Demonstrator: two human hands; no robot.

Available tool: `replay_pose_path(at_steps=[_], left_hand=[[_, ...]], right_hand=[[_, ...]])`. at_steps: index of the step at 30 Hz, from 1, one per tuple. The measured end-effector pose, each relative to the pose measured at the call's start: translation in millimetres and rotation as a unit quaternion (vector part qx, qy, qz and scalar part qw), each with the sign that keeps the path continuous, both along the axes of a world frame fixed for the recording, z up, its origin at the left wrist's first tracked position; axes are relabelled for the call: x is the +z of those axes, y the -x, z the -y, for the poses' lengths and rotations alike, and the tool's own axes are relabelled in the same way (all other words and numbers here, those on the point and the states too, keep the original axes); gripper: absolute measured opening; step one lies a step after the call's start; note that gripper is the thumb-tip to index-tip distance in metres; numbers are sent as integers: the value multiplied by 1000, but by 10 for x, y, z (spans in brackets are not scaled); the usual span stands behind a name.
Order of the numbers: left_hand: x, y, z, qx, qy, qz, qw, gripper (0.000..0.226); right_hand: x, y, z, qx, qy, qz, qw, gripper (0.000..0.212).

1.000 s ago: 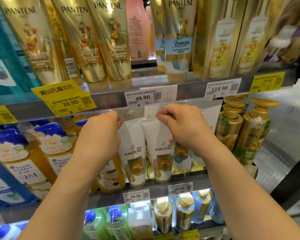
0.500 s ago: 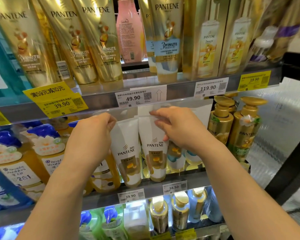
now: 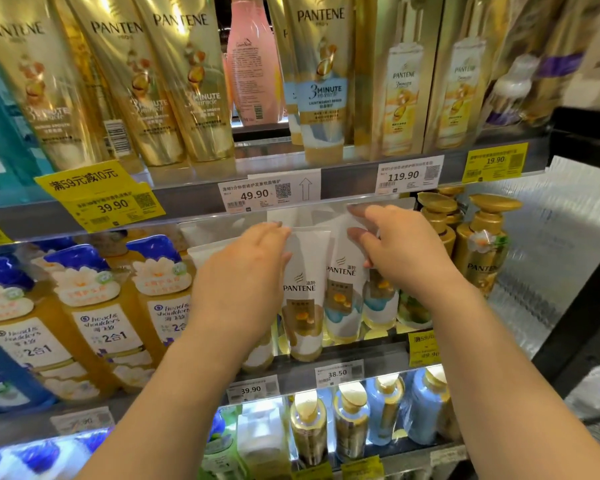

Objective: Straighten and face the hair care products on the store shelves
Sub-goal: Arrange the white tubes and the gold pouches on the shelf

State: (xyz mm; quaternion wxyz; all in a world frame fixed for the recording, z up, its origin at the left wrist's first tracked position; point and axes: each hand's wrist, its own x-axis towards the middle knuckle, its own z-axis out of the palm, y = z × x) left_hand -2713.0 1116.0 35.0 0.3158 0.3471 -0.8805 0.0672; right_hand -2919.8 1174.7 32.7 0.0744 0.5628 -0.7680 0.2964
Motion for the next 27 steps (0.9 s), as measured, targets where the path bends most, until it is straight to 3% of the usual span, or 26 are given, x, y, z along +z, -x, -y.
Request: replay_pose_path(at_steps=[5, 10, 22, 27], left_hand=[[-88, 304, 155, 50, -3, 75, 996, 47], [-40, 376, 247, 41, -5, 33, 999, 8], [-81, 455, 300, 33, 3, -48, 998, 17], [-50, 427, 296, 21, -3, -27, 999, 26]], right_hand=[[27, 22, 32, 7, 23, 27, 999, 26], [46, 113, 7, 37, 35, 61, 997, 17], [-5, 291, -13, 78, 28, 162, 983, 18], [-59, 425, -108, 71, 89, 224, 968, 25]])
